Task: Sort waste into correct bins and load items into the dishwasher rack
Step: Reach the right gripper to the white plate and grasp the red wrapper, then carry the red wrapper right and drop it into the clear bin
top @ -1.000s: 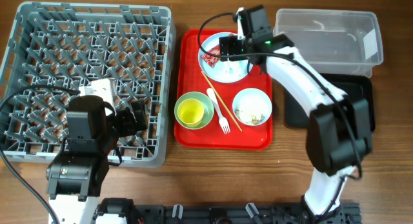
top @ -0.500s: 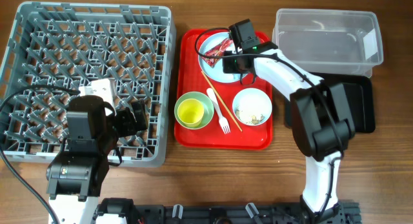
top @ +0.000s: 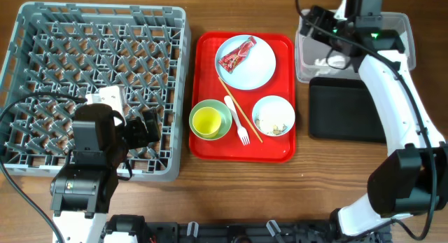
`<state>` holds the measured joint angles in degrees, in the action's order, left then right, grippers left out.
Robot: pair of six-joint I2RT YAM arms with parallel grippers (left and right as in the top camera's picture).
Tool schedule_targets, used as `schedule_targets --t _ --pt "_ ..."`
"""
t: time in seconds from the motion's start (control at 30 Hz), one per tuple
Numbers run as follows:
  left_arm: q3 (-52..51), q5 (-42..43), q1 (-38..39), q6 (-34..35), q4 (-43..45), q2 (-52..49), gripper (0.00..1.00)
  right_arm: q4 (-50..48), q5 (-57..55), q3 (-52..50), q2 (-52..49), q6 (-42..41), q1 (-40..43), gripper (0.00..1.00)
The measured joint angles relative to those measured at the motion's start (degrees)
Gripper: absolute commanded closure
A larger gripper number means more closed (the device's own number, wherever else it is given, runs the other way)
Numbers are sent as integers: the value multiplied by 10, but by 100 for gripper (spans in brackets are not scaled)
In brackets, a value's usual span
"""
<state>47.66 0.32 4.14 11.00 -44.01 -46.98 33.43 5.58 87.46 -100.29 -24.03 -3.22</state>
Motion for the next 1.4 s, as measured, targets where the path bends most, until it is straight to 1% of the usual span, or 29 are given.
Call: schedule_targets --t 0.07,0.2,0.27,0.33,0.4,0.5,0.73,0.83,0.97,1.03,1.07,1.1,1.13,1.17,1.23,1.27,1.33,1.37,1.4 --pt "0 0 0 0 0 0 0 -11 5 0 0 -13 -55 0" --pt "0 0 0 0 0 0 0 -79 -86 0 -7 -48 -207 0" --pt "0 0 0 0 0 0 0 -105 -124 0 -33 -82 -238 0" --pt "0 0 0 0 -1 0 0 -128 -144 0 -80 -122 -251 0" --pt "0 0 0 0 -5 0 0 -136 -153 0 -129 -141 -260 0" --pt "0 0 0 0 -6 0 0 -137 -160 0 -171 -151 -264 0" --pt "0 0 0 0 -15 0 0 -194 -201 0 -221 -153 -264 0" --pt "0 0 0 0 -18 0 0 -233 -216 -1 -229 -136 -264 0" --pt "0 0 0 0 -19 0 0 -244 -233 -1 -246 -128 -264 2" --pt "0 0 0 0 -19 0 0 -244 -237 -1 -261 -127 -264 5" --pt "0 0 0 0 -19 0 0 -243 -238 -1 -270 -125 -264 9" --pt "0 0 0 0 -19 0 0 -241 -239 -1 -275 -125 -264 12" --pt "0 0 0 0 -19 0 0 -233 -239 -1 -277 -123 -264 19" --pt "0 0 0 0 -19 0 0 -214 -239 -1 -277 -118 -264 30" --pt "0 0 0 0 -19 0 0 -192 -243 1 -277 -120 -264 37" --pt "0 0 0 0 -19 0 0 -177 -247 1 -277 -116 -264 46" --pt "0 0 0 0 -19 0 0 -145 -252 6 -276 -115 -264 56" --pt "0 0 0 0 -19 0 0 -131 -255 8 -276 -114 -264 66" --pt "0 0 0 0 -19 0 0 -120 -256 9 -274 -111 -264 81"
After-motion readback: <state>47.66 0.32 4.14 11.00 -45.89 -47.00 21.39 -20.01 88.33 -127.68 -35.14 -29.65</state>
